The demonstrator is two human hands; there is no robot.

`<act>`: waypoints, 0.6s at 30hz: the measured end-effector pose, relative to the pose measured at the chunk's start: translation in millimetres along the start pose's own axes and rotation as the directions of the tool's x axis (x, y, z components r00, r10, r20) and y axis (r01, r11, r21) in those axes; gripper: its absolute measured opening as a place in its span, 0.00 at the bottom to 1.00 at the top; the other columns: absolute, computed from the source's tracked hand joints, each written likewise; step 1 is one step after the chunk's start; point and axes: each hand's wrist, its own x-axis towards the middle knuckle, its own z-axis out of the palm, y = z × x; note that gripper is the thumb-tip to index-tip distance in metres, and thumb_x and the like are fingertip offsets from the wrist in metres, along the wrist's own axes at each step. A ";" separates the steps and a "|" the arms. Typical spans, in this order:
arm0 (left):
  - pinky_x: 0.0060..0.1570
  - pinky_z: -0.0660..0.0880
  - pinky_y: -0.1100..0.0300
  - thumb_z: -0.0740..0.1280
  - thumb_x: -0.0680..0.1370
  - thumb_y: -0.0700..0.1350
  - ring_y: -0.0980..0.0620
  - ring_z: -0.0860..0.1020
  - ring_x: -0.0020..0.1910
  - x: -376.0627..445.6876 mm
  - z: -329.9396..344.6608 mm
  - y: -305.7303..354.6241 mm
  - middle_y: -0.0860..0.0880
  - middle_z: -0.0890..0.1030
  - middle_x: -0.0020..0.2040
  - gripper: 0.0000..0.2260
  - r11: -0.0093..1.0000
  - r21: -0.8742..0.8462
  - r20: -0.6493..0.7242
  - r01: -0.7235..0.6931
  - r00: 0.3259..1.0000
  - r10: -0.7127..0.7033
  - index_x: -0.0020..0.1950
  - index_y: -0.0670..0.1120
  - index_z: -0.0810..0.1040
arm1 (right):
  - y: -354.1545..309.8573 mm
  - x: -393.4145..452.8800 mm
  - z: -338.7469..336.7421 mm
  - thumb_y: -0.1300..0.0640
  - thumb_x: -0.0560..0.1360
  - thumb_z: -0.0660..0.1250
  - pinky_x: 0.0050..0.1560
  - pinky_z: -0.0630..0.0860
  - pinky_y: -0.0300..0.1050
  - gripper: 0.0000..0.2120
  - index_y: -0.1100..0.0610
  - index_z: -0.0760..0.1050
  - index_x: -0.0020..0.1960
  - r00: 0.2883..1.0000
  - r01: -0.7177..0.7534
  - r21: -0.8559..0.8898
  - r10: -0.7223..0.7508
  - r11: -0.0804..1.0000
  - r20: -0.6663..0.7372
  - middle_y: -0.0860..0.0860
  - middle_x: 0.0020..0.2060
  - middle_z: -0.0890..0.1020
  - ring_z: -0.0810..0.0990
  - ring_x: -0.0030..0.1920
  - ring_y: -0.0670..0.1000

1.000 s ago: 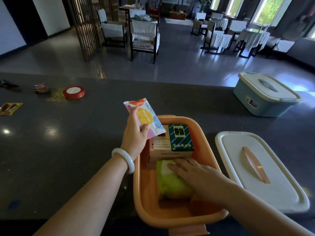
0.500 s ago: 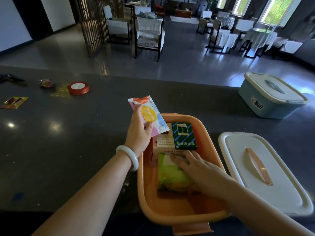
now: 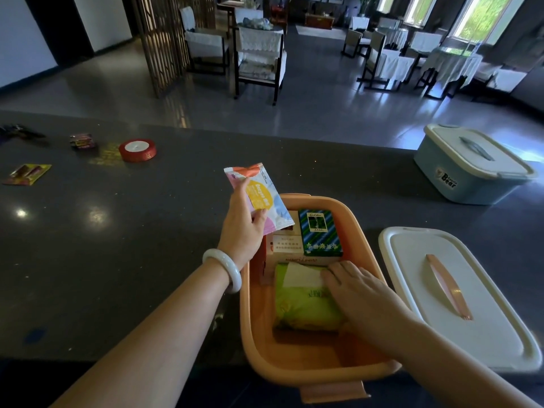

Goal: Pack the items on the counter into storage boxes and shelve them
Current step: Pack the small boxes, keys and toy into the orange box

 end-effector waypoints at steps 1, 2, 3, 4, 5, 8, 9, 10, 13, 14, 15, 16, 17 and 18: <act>0.52 0.74 0.70 0.63 0.80 0.39 0.52 0.68 0.71 0.1 0.1 0.0 0.48 0.65 0.74 0.27 1.000 0.003 0.001 -0.001 1.000 0.001 0.76 0.48 0.56 | 0.7 0.6 0.6 0.47 0.75 0.66 0.72 0.62 0.48 0.30 0.53 0.60 0.73 1.000 -0.006 -0.007 0.006 1.000 0.011 0.50 0.71 0.65 0.64 0.70 0.51; 0.52 0.74 0.69 0.63 0.80 0.39 0.52 0.68 0.71 0.1 0.2 0.2 0.48 0.64 0.75 0.27 1.000 0.007 0.000 -0.001 1.000 0.001 0.76 0.48 0.56 | 1.1 1.7 0.8 0.46 0.74 0.67 0.72 0.62 0.48 0.31 0.53 0.61 0.73 1.000 -0.013 -0.009 0.013 1.000 0.025 0.49 0.70 0.66 0.64 0.70 0.51; 0.52 0.74 0.69 0.63 0.80 0.39 0.52 0.68 0.71 0.1 0.2 0.4 0.48 0.64 0.75 0.27 1.000 0.009 -0.001 -0.003 1.000 0.003 0.76 0.48 0.56 | 1.2 2.7 0.5 0.44 0.72 0.68 0.71 0.63 0.48 0.33 0.53 0.61 0.72 0.999 -0.024 -0.007 0.024 1.000 0.040 0.49 0.70 0.66 0.65 0.69 0.51; 0.53 0.74 0.67 0.63 0.80 0.39 0.52 0.68 0.71 0.1 0.1 0.7 0.48 0.64 0.75 0.27 1.000 0.009 0.000 -0.004 1.000 0.004 0.76 0.48 0.56 | 1.3 3.6 0.5 0.42 0.71 0.69 0.71 0.63 0.48 0.35 0.53 0.61 0.72 0.998 -0.037 -0.002 0.037 0.999 0.051 0.49 0.69 0.66 0.66 0.69 0.50; 0.54 0.74 0.66 0.63 0.80 0.38 0.52 0.68 0.71 0.1 0.0 0.7 0.48 0.64 0.75 0.27 1.000 0.007 0.001 -0.005 1.000 0.005 0.76 0.47 0.56 | 1.5 4.2 0.8 0.42 0.70 0.69 0.70 0.64 0.48 0.36 0.53 0.62 0.72 0.997 -0.050 0.002 0.050 0.999 0.054 0.49 0.69 0.67 0.66 0.68 0.50; 0.56 0.74 0.64 0.63 0.80 0.38 0.52 0.68 0.71 -0.1 -0.4 0.9 0.48 0.65 0.74 0.27 1.000 -0.001 0.003 -0.004 1.000 0.004 0.76 0.47 0.56 | 2.0 4.4 3.0 0.40 0.70 0.70 0.70 0.65 0.48 0.36 0.52 0.62 0.72 0.996 -0.075 0.001 0.075 0.997 0.054 0.48 0.69 0.68 0.68 0.67 0.50; 0.56 0.74 0.65 0.63 0.80 0.38 0.52 0.68 0.71 -0.2 -0.7 0.9 0.48 0.64 0.74 0.27 1.000 -0.003 0.003 -0.002 1.000 0.003 0.76 0.47 0.56 | 2.0 4.3 3.2 0.40 0.70 0.70 0.70 0.65 0.48 0.37 0.52 0.62 0.72 0.995 -0.084 -0.001 0.084 0.996 0.055 0.48 0.69 0.68 0.68 0.67 0.50; 0.55 0.74 0.65 0.63 0.80 0.38 0.52 0.68 0.71 -0.2 -0.8 1.0 0.48 0.64 0.74 0.27 1.000 -0.005 0.005 -0.002 1.000 0.002 0.76 0.48 0.56 | 2.1 4.2 3.0 0.39 0.70 0.69 0.70 0.64 0.48 0.37 0.52 0.62 0.73 0.994 -0.092 -0.001 0.092 0.996 0.055 0.48 0.69 0.68 0.67 0.67 0.50; 0.53 0.75 0.66 0.63 0.80 0.38 0.52 0.68 0.71 -0.3 -1.0 0.8 0.49 0.64 0.75 0.27 1.000 -0.022 0.015 -0.006 1.000 0.006 0.76 0.48 0.56 | 3.0 2.6 -0.3 0.36 0.69 0.68 0.72 0.62 0.47 0.39 0.52 0.61 0.73 0.993 -0.104 0.012 0.103 0.994 0.058 0.47 0.70 0.67 0.66 0.68 0.49; 0.53 0.76 0.66 0.63 0.80 0.38 0.52 0.68 0.71 -0.2 -0.9 0.8 0.49 0.64 0.75 0.27 1.000 -0.026 0.019 -0.008 1.000 0.008 0.76 0.48 0.57 | 4.0 1.5 -2.0 0.35 0.68 0.68 0.72 0.60 0.46 0.41 0.52 0.60 0.74 0.992 -0.109 0.024 0.107 0.994 0.061 0.47 0.70 0.67 0.66 0.69 0.49; 0.53 0.76 0.66 0.63 0.80 0.38 0.52 0.68 0.71 -0.1 -0.8 0.8 0.49 0.64 0.75 0.27 0.999 -0.031 0.022 -0.009 1.000 0.010 0.76 0.48 0.57 | 5.1 0.1 -3.7 0.34 0.68 0.67 0.72 0.59 0.45 0.41 0.51 0.59 0.74 0.992 -0.115 0.041 0.113 0.992 0.062 0.46 0.70 0.66 0.65 0.69 0.48; 0.53 0.76 0.66 0.64 0.80 0.38 0.52 0.68 0.71 0.2 -0.8 0.7 0.49 0.64 0.75 0.27 0.999 -0.033 0.024 -0.011 1.000 0.011 0.76 0.48 0.57 | 6.4 -1.4 -5.8 0.33 0.68 0.66 0.72 0.57 0.44 0.42 0.51 0.58 0.75 0.991 -0.123 0.065 0.120 0.990 0.059 0.45 0.71 0.65 0.64 0.70 0.47; 0.54 0.76 0.66 0.64 0.80 0.38 0.52 0.68 0.71 0.6 -0.7 0.8 0.49 0.65 0.74 0.27 0.999 -0.032 0.026 -0.011 1.000 0.012 0.76 0.48 0.57 | 7.7 -2.8 -7.9 0.32 0.68 0.66 0.72 0.56 0.43 0.42 0.50 0.58 0.75 0.990 -0.132 0.095 0.127 0.987 0.057 0.44 0.71 0.64 0.63 0.70 0.46; 0.55 0.76 0.64 0.64 0.80 0.38 0.52 0.68 0.71 0.9 -0.7 0.8 0.49 0.65 0.74 0.27 1.000 -0.026 0.030 -0.010 0.999 0.011 0.76 0.48 0.57 | 8.7 -4.1 -9.6 0.32 0.68 0.65 0.72 0.56 0.42 0.42 0.49 0.57 0.75 0.990 -0.138 0.127 0.132 0.982 0.055 0.43 0.71 0.64 0.62 0.70 0.45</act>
